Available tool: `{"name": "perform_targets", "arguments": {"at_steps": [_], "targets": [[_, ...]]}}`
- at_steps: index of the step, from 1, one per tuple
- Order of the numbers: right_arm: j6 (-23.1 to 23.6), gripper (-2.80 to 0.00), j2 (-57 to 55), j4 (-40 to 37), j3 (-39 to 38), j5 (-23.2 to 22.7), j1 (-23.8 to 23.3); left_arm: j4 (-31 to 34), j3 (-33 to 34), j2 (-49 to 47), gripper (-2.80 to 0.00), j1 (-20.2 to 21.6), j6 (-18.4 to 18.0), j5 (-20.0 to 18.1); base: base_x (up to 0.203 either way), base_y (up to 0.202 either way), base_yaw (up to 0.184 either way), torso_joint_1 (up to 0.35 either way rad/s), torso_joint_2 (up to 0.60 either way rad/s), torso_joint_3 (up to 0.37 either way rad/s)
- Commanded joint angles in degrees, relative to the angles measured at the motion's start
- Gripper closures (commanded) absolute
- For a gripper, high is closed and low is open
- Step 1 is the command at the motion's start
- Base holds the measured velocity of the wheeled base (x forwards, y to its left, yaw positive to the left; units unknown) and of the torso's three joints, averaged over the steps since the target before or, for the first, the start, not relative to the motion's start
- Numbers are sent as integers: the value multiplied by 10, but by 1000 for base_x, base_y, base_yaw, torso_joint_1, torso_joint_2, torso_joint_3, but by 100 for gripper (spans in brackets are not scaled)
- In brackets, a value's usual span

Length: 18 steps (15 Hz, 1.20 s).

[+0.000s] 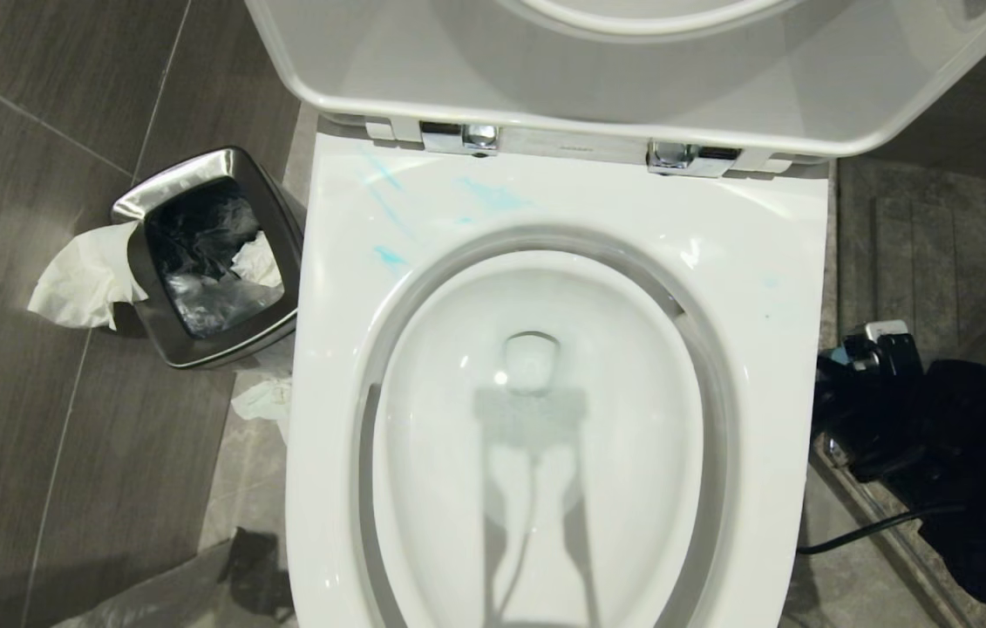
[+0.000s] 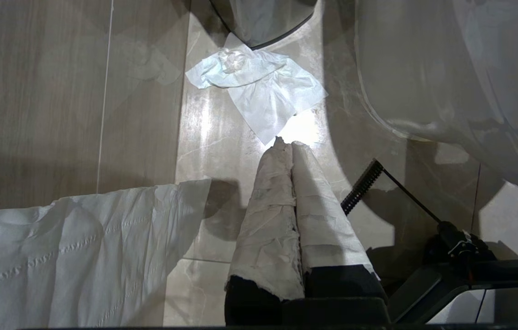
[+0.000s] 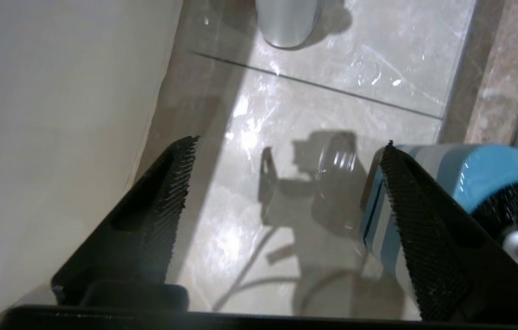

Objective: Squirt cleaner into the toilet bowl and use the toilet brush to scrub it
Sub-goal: Pour in the cleaning agent

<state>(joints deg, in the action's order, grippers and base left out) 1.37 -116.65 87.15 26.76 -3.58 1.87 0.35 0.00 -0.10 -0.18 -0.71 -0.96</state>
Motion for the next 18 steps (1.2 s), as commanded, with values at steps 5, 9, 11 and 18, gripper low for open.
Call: {"name": "perform_targets", "arguments": {"at_steps": [5,9,11,18], "targets": [[10,-280,-104,5,140,1,-10,0,1,0,0,0,0,0,0,0,0,0,0,0],[22,-280,-141,5,226,-1,-12,0,1,0,0,0,0,0,0,0,0,0,0,0],[22,-280,-152,5,266,-14,-11,0,1,-1,0,0,0,0,0,0,0,0,0,0],[17,-280,-189,5,377,-34,-4,0,1,0,0,0,0,0,0,0,0,0,0,0]]}}
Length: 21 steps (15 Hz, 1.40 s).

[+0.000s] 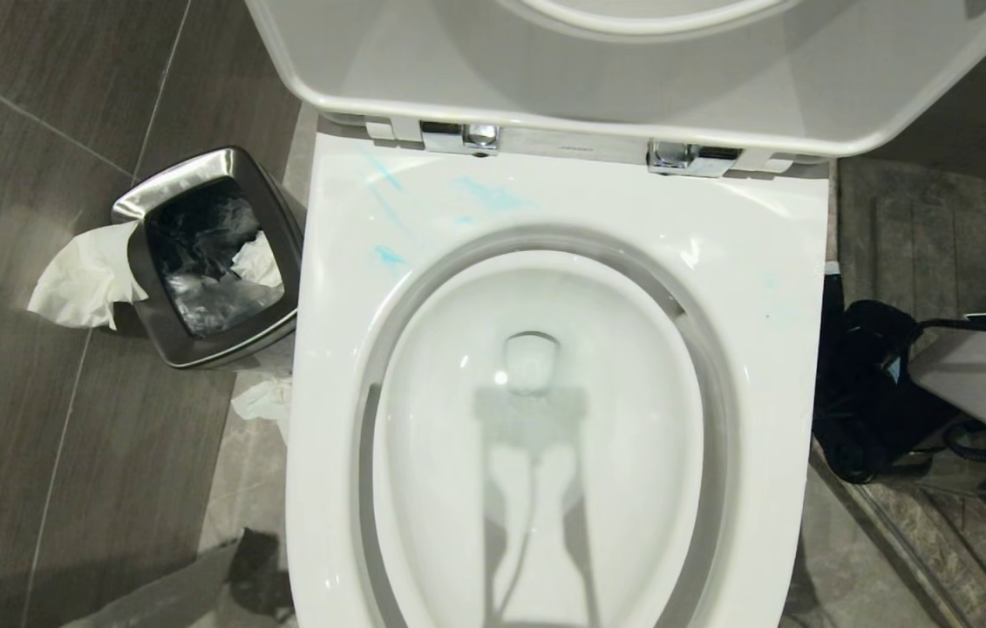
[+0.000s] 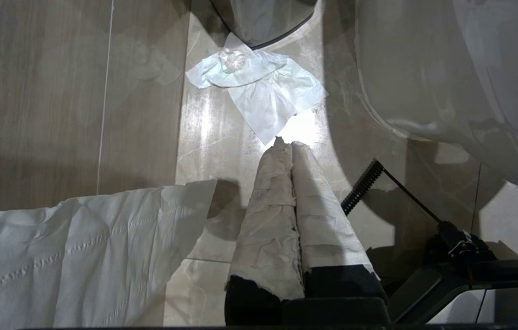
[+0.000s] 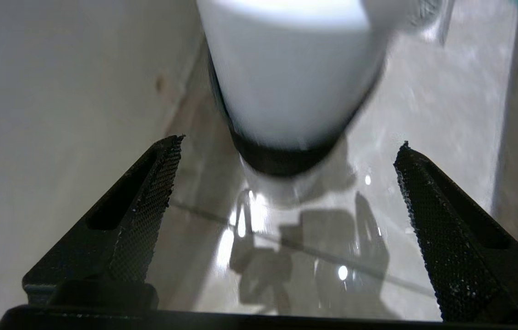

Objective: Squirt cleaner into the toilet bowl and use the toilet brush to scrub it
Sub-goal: Pour in the cleaning agent

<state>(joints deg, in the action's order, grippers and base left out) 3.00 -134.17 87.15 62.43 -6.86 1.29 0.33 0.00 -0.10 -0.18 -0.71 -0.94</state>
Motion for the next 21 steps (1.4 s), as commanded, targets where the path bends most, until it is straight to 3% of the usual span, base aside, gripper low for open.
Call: {"name": "perform_targets", "arguments": {"at_steps": [1,4,10,21], "targets": [[2,-280,-19,5,30,-1,3,0,1,0,0,0,0,0,0,0,0,0,0,0],[6,-280,-31,5,53,-2,7,0,1,-1,0,0,0,0,0,0,0,0,0,0],[64,-280,-48,5,102,-14,7,0,1,-1,0,0,0,0,0,0,0,0,0,0],[98,-280,-84,5,179,-31,6,0,1,-1,0,0,0,0,0,0,0,0,-3,0]]}}
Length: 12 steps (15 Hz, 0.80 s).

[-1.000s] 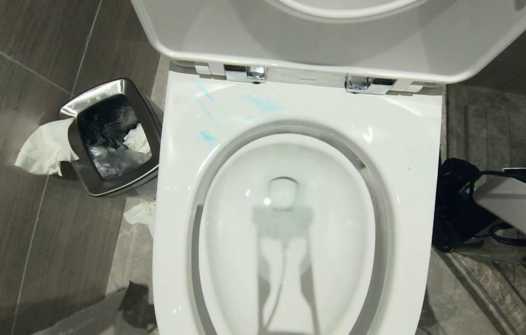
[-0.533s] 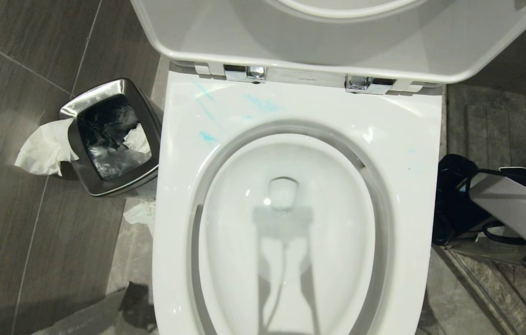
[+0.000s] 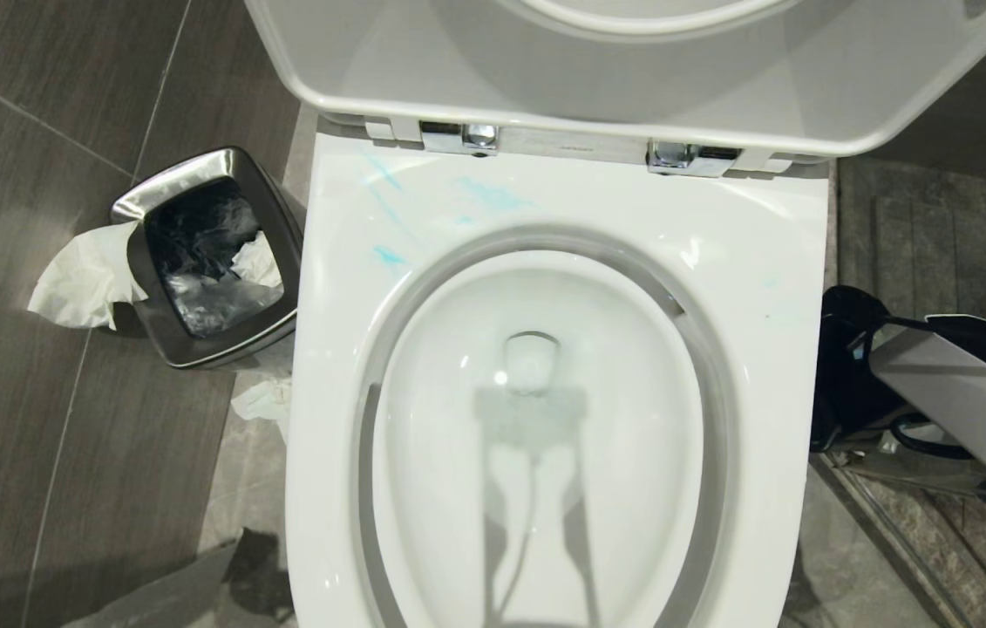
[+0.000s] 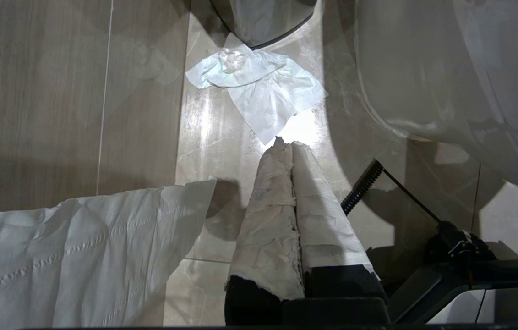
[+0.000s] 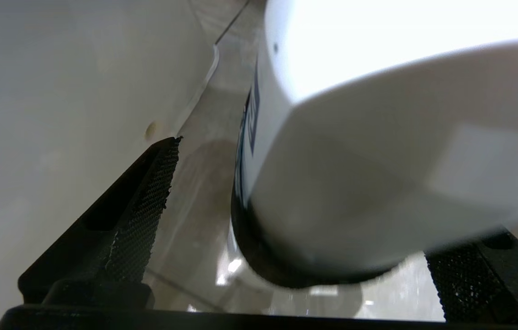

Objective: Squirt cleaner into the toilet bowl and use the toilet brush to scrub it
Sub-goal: Pour in the cleaning agent

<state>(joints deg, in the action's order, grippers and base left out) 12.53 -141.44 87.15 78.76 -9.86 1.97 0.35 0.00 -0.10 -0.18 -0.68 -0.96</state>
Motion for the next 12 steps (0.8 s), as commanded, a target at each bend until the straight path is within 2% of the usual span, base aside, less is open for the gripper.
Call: {"name": "perform_targets", "arguments": {"at_steps": [1,12], "targets": [[9,-280,-18,5,31,-1,-1,0,1,0,0,0,0,0,0,0,0,0,0,0],[19,-280,-52,5,104,-12,-1,0,1,0,0,0,0,0,0,0,0,0,0,0]]}}
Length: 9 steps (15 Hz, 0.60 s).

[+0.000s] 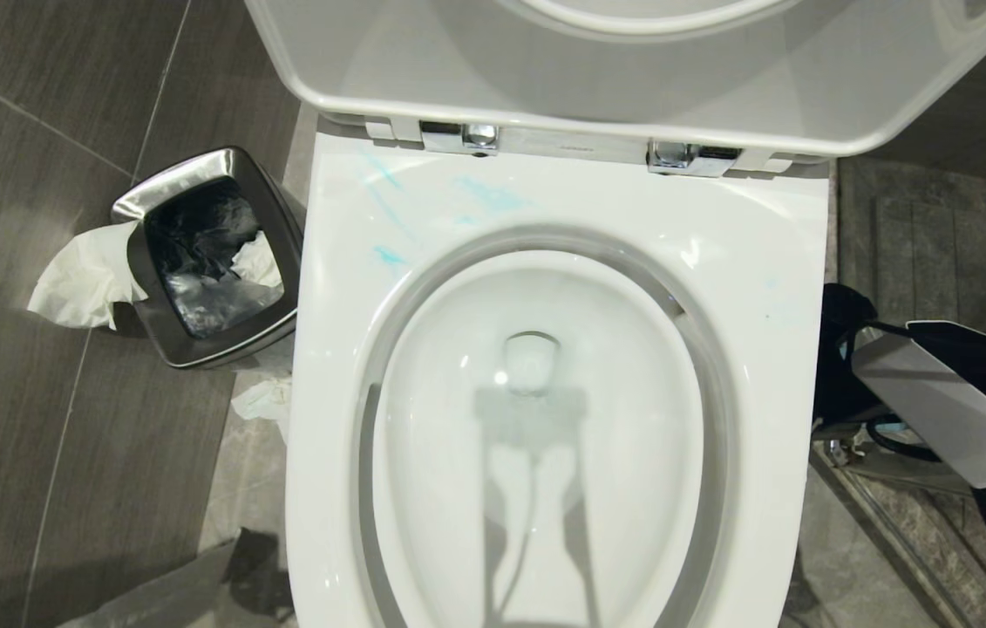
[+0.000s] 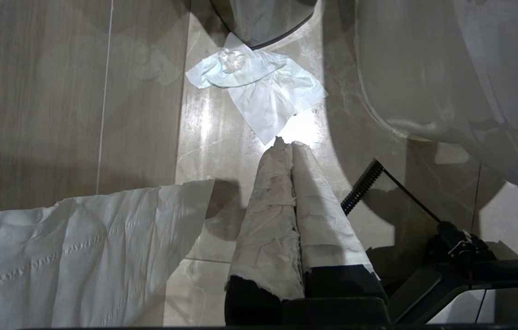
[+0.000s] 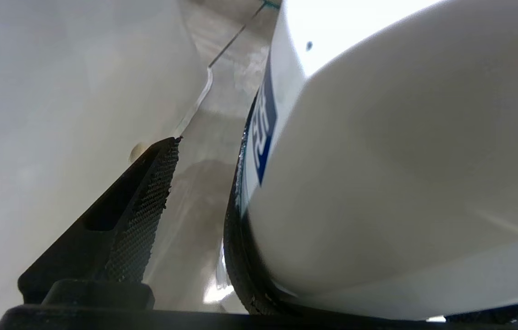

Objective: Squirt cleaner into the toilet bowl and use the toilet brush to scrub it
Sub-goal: Pour in the cleaning agent

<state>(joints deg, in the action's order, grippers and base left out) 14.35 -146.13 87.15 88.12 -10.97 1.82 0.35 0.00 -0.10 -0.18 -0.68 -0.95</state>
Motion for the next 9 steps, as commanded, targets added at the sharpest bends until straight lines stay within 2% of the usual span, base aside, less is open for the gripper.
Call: {"name": "perform_targets", "arguments": {"at_steps": [1,9], "targets": [[1,-280,-7,5,22,-1,0,0,1,0,0,0,0,0,0,0,0,0,0,0],[2,-280,-15,5,52,-2,1,0,1,0,0,0,0,0,0,0,0,0,0,0]]}}
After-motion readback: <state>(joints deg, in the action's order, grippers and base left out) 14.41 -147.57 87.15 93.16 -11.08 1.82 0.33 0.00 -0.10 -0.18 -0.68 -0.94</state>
